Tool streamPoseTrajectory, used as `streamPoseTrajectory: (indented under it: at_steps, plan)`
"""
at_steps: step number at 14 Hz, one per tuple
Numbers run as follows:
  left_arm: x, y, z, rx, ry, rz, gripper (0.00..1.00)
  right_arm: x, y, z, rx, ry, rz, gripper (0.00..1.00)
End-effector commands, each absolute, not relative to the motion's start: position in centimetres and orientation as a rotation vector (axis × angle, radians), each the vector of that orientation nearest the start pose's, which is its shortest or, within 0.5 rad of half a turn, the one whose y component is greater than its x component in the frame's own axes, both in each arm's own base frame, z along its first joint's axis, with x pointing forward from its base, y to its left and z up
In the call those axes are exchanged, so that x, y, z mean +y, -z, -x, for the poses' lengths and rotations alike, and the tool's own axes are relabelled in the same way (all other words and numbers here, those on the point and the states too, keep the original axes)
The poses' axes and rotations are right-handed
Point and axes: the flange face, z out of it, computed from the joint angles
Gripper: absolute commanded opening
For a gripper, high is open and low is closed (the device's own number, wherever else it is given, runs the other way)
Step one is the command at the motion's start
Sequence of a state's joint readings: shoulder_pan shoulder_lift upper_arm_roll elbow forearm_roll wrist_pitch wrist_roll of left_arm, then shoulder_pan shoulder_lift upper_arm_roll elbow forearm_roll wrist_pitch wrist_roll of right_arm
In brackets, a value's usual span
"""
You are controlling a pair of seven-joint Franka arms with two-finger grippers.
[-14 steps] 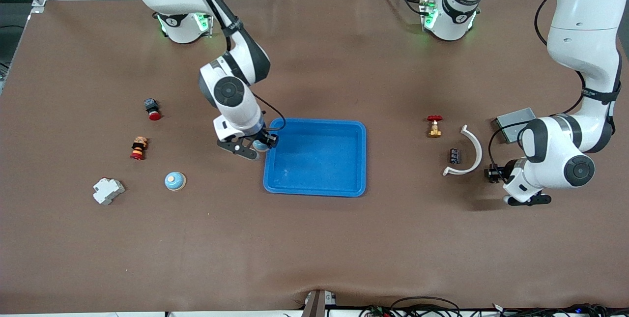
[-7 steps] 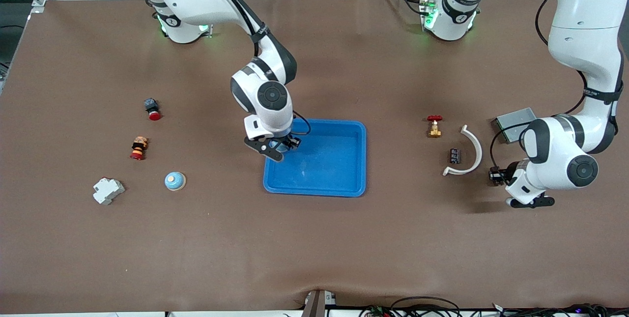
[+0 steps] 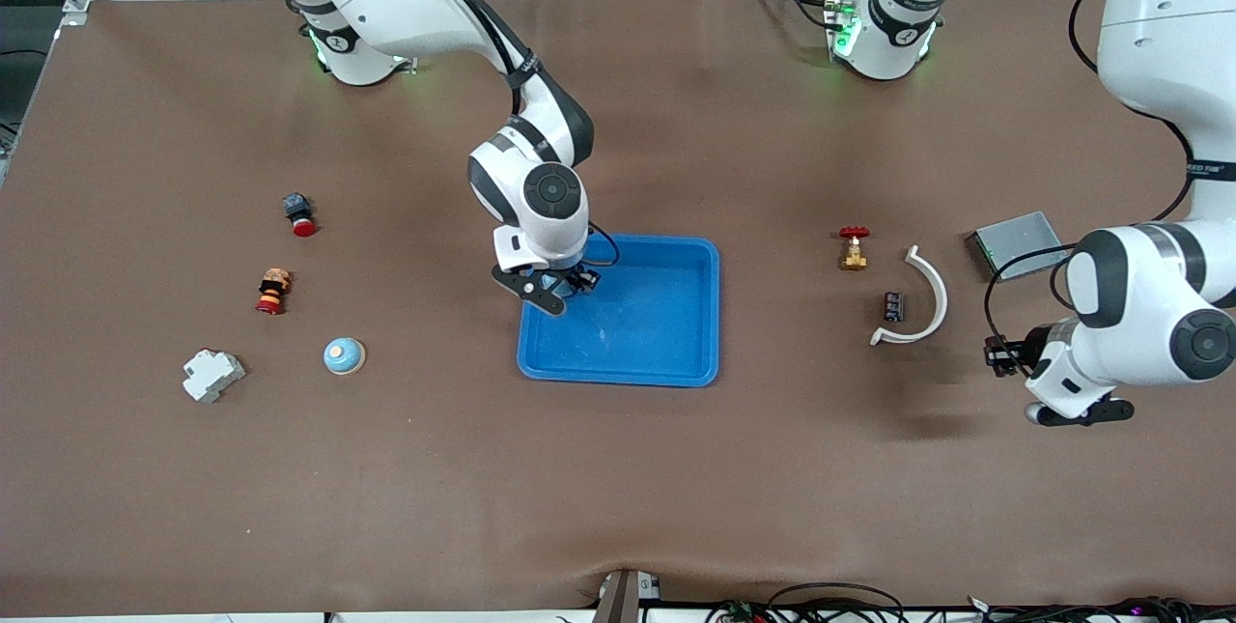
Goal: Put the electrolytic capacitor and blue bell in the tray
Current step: 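Carry the bell over the tray while the left gripper lifts the capacitor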
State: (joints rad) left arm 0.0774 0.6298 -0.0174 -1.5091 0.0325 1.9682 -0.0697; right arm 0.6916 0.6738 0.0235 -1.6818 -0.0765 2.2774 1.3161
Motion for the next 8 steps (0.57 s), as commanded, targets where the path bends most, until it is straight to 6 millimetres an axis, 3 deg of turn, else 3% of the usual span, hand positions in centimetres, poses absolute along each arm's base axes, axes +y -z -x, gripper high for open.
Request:
streamPoseTrajectory:
  at_steps: [1,5,8]
  plan:
    - [0.4,-31.9,-69.2,-0.314,-0.229,3.084,0.0,45.5,-19.8,-51.1,0.918,0.035,3.1,0.0]
    - [-6.6,-34.4,-68.5,-0.517,-0.212,3.037,0.0,46.1,-19.1,-50.8,0.931,0.033,3.1,0.0]
    - [-13.7,-35.5,-67.7,-0.71,-0.179,2.984,0.0,46.4,-18.6,-50.9,0.944,0.03,3.096,0.0]
